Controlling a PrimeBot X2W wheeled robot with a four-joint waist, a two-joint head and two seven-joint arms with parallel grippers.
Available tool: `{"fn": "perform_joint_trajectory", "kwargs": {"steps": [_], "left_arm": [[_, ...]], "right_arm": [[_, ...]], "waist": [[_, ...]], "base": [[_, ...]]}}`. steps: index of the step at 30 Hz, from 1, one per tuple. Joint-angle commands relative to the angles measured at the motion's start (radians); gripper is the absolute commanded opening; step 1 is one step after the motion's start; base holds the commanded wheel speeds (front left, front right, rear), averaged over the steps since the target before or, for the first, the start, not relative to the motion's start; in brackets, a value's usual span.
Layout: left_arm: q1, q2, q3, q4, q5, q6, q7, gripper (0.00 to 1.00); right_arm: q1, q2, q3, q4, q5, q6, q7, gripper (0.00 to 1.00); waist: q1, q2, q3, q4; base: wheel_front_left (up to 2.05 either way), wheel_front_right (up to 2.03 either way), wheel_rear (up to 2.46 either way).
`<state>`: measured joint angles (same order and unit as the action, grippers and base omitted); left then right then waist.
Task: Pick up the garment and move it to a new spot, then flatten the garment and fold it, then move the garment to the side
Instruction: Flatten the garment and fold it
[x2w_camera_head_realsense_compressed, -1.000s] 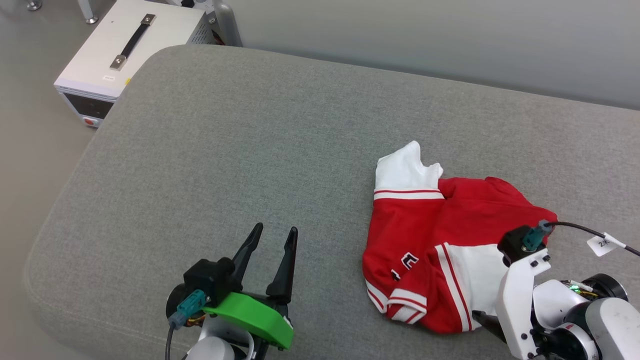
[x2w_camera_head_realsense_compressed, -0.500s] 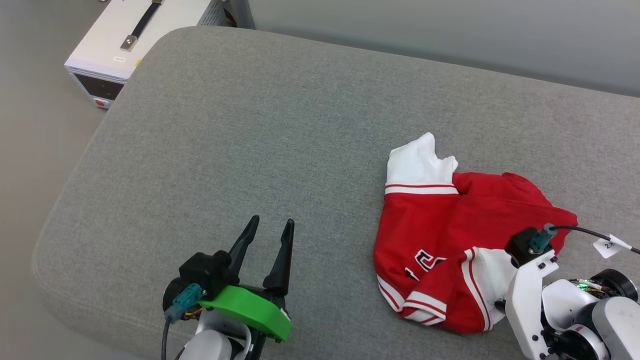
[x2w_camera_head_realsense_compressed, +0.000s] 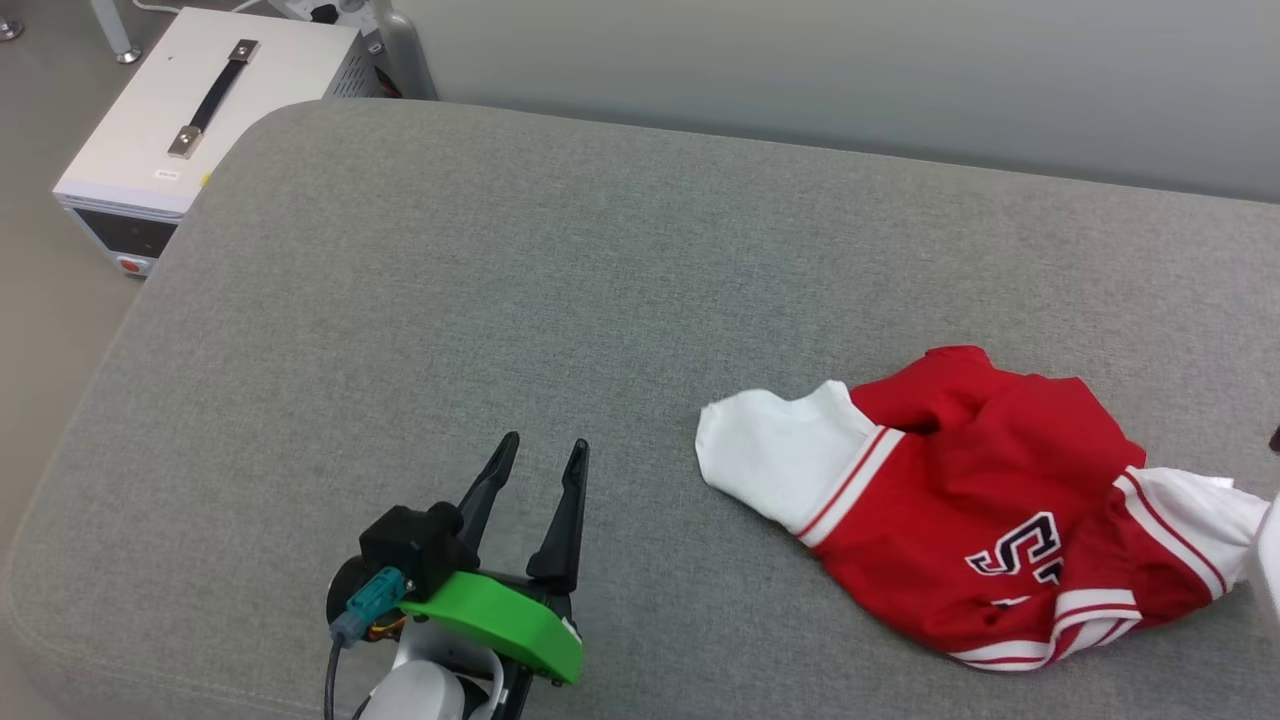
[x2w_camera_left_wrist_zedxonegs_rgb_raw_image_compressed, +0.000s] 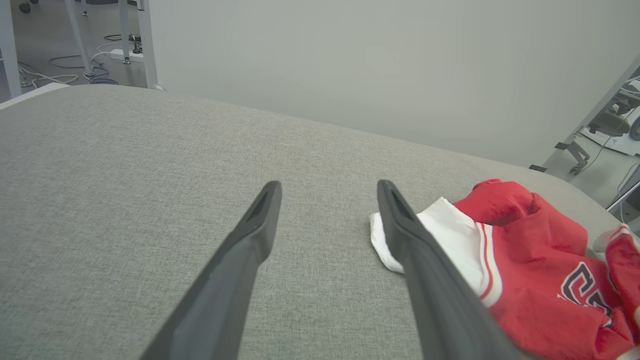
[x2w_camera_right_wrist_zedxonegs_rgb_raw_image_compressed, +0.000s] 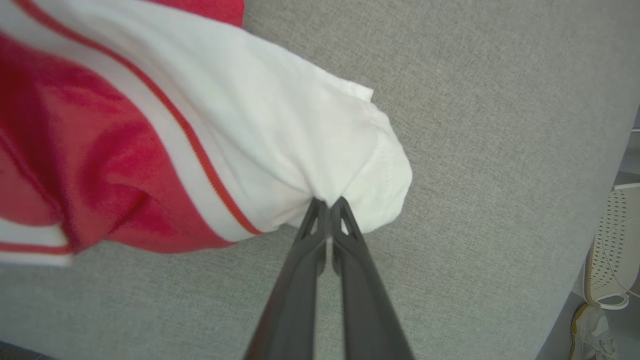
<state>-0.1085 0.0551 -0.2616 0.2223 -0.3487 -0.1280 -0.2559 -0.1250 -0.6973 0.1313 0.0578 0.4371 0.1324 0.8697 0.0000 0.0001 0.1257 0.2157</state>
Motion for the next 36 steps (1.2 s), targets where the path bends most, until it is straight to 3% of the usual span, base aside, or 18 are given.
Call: {"fn": "perform_joint_trajectory", "kwargs": {"steps": [1, 8, 9, 10, 15, 23, 31, 36], "left_arm": [[-0.004, -0.004, -0.002, 0.003, 0.004, -0.003, -0.006, 1.0], [-0.008, -0.004, -0.004, 0.009, 0.005, -0.003, -0.006, 1.0], [-0.009, -0.004, -0.004, 0.01, 0.006, -0.003, -0.006, 1.0], [-0.01, -0.004, -0.004, 0.011, 0.006, -0.003, -0.006, 1.0], [-0.013, -0.004, 0.001, 0.017, 0.008, -0.003, -0.006, 1.0], [0.004, 0.002, 0.013, 0.012, 0.004, -0.003, -0.006, 1.0], [0.017, 0.004, 0.015, -0.001, -0.022, -0.003, -0.006, 1.0], [0.027, 0.012, -0.008, -0.006, -0.03, -0.003, -0.006, 1.0]], "right_arm": [[-0.002, 0.012, -0.025, 0.023, -0.021, -0.002, -0.032, 0.0], [0.006, 0.117, -0.122, 0.16, -0.133, -0.002, -0.134, 0.02], [0.003, 0.132, -0.132, 0.169, -0.146, -0.002, -0.151, 0.39], [0.0, 0.152, -0.148, 0.179, -0.158, -0.002, -0.168, 1.0], [-0.013, 0.223, -0.192, 0.159, -0.179, -0.002, -0.242, 1.0], [-0.005, 0.33, -0.261, -0.005, -0.185, -0.002, -0.406, 1.0], [0.045, 0.449, -0.291, -0.154, -0.153, -0.002, -0.677, 1.0], [0.11, 0.498, -0.292, -0.138, -0.137, -0.002, -0.871, 1.0]], "waist": [[0.0, -0.0001, -0.002, -0.011], [0.0, -0.0001, 0.008, -0.035], [0.0, -0.0001, 0.009, -0.04], [0.0, -0.0001, 0.009, -0.045], [0.0, -0.0001, -0.001, -0.076], [0.0, -0.0001, -0.048, -0.136], [0.0, -0.0001, -0.071, -0.176], [0.0, -0.0001, -0.076, -0.19]], "base": [[0.0, 0.0, 0.0], [0.0, 0.0, 0.0], [0.0, 0.0, 0.0], [0.0, 0.0, 0.0], [0.0, 0.0, 0.0], [0.0, 0.0, 0.0], [0.0, 0.0, 0.0], [0.0, 0.0, 0.0]]}}
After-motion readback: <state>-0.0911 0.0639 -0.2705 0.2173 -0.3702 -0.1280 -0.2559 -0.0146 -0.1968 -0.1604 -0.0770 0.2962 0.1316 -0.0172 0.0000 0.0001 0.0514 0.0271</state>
